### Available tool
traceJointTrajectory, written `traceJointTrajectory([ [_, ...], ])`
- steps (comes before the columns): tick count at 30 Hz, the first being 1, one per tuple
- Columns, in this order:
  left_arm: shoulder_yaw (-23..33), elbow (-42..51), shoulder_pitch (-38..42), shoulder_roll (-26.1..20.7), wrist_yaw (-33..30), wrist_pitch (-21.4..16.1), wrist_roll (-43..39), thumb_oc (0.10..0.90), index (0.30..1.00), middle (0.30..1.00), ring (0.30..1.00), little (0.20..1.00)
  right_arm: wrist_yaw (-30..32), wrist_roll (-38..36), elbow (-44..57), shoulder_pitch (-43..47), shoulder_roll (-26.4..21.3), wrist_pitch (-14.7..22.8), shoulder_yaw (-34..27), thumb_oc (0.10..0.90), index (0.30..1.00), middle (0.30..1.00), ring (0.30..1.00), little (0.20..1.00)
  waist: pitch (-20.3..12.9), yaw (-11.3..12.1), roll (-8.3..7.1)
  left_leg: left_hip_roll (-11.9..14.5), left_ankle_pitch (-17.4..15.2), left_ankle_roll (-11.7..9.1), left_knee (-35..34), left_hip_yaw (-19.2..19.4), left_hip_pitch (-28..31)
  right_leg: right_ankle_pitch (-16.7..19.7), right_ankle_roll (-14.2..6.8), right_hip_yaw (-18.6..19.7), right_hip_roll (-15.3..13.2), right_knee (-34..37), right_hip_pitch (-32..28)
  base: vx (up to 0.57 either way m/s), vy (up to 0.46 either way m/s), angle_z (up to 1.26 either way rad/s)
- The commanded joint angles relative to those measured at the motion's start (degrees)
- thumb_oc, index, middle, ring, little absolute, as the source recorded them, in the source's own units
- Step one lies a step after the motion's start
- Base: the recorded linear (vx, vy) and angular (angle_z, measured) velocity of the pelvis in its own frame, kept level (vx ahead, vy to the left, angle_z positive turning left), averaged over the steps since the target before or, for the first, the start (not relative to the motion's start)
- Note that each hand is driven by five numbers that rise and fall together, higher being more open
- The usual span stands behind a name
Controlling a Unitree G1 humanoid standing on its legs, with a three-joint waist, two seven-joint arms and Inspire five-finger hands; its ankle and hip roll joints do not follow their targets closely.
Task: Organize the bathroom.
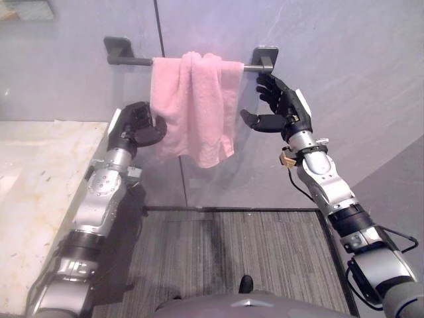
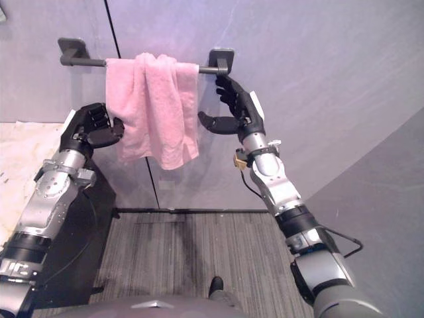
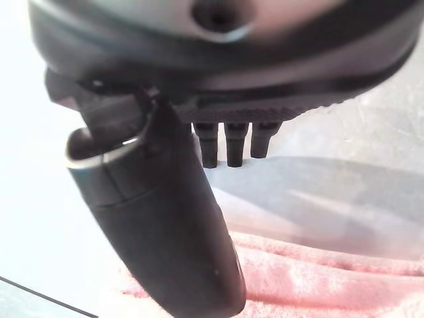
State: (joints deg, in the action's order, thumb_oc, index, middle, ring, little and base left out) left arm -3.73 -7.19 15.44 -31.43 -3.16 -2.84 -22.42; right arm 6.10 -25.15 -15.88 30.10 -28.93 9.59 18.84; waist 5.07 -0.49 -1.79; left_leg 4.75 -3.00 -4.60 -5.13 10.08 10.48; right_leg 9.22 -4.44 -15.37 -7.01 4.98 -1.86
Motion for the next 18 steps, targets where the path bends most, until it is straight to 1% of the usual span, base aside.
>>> traceJointTrajectory([
  [1,-4.8,-1.5,10.4,-4.1,0.3,-3.6,-0.4,0.458,0.387,0.387,0.387,0.387,-2.6,-2.9,-1.0,12.8,-1.1,7.5,-0.9,0.8,0.9,0.9,0.9,0.9,-3.5,1.7,0.31,-1.9,0.0,0.3,0.8,0.5,-1.3,-9.9,-7.3,-1.2,-1.8,-2.4,-5.5,0.0,0.0,0.0],
  [6,-4.9,-1.5,10.9,-4.0,0.5,-3.1,-0.6,0.461,0.392,0.392,0.392,0.392,-5.9,-4.2,-1.1,14.2,-1.4,5.0,0.0,0.8,0.9,0.9,0.9,0.9,-3.6,1.8,0.09,-1.8,0.2,0.3,0.9,0.3,-1.6,-10.0,-7.2,-1.3,-1.8,-2.7,-5.4,0.0,0.0,0.0],
  [9,-5.1,-1.5,11.2,-3.9,0.3,-2.9,-0.7,0.463,0.394,0.394,0.394,0.394,-6.5,-4.9,-1.2,14.4,-1.1,4.4,0.5,0.8,0.9,0.9,0.9,0.9,-3.5,1.8,0.04,-1.8,0.1,0.3,0.9,0.4,-1.5,-10.1,-7.1,-1.4,-1.8,-2.8,-5.4,0.0,0.003,0.01],
  [12,-5.3,-1.4,11.4,-3.7,0.4,-2.8,-0.6,0.466,0.399,0.399,0.399,0.399,-8.1,-4.2,-1.1,14.5,-0.5,2.8,1.4,0.8,0.9,0.9,0.9,0.9,-3.4,1.9,-0.02,-1.8,0.2,0.3,1.0,0.4,-1.6,-10.1,-7.1,-1.5,-1.9,-2.9,-5.3,-0.02,0.01,0.06],
  [15,-5.5,-1.7,11.8,-3.5,0.4,-2.8,-0.6,0.469,0.404,0.404,0.404,0.404,-9.3,-3.2,-1.3,14.8,-0.1,2.4,2.1,0.8,0.9,0.9,0.9,0.9,-3.5,1.9,-0.05,-1.7,0.2,0.3,1.0,0.6,-1.5,-10.1,-7.1,-1.7,-1.9,-2.7,-5.5,-0.01,0.014,0.08],
  [18,-5.7,-2.0,12.1,-3.4,0.3,-2.8,-0.3,0.469,0.404,0.404,0.404,0.404,-8.6,-2.4,-0.8,15.1,-0.3,2.2,2.4,0.8,0.9,0.9,0.9,0.9,-3.4,1.8,-0.08,-1.7,0.1,0.3,1.0,0.6,-1.5,-10.2,-7.1,-1.6,-2.0,-2.9,-5.4,-0.01,0.012,0.09],
])
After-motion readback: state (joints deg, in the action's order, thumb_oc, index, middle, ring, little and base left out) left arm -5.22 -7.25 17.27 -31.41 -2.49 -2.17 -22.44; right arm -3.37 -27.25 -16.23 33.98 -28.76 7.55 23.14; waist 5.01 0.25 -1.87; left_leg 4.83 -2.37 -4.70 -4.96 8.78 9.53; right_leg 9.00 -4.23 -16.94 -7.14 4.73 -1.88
